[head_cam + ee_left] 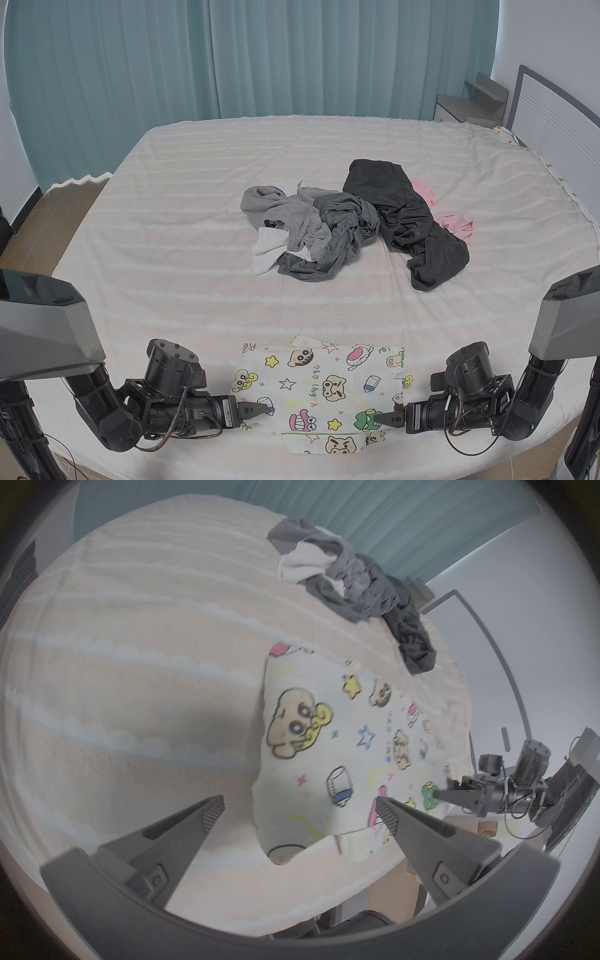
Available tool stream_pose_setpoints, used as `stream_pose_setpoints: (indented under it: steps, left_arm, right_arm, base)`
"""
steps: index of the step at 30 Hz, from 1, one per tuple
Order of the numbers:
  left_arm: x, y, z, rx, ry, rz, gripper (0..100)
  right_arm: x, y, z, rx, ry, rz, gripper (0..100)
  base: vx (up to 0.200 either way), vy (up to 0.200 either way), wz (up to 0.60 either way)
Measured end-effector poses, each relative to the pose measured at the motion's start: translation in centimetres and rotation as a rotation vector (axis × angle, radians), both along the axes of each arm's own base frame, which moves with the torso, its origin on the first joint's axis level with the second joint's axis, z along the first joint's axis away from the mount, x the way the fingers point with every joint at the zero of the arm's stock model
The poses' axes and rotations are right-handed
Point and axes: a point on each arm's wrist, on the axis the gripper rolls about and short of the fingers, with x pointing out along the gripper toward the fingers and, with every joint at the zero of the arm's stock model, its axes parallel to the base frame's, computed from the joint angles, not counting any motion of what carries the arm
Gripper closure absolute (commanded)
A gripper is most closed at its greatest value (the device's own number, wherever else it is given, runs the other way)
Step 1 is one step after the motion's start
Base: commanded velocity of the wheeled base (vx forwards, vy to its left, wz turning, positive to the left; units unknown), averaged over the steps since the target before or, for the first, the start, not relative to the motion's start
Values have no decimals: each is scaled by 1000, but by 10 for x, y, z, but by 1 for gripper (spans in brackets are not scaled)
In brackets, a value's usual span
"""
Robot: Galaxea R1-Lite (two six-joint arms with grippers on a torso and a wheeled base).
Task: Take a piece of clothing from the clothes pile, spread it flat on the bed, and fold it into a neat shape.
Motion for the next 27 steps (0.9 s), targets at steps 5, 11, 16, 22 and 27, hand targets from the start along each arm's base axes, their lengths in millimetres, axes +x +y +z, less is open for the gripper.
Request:
stream_pose_setpoints:
  steps: [5, 11, 16, 22, 27]
  left_arm:
    - [-9, 9, 23, -30, -80, 26, 0]
    - [-29, 24, 63, -65, -240, 91, 0]
    - [-52, 39, 98, -84, -412, 189, 0]
    - [-85, 61, 127, -54, -582, 292, 0]
    - [-116, 82, 140, 27, -673, 342, 0]
  right_arm:
    - [-6, -7, 14, 8, -53, -38, 0]
    - [-22, -21, 51, 37, -199, -129, 0]
    - [-43, -36, 85, 50, -353, -210, 0]
    - [-76, -59, 115, 28, -480, -282, 0]
    - [-104, -82, 129, -16, -535, -338, 0]
  base:
    - [0, 0, 0]
    - [0, 0, 0]
    - [0, 0, 0]
    - [0, 0, 0]
    - [0, 0, 0]
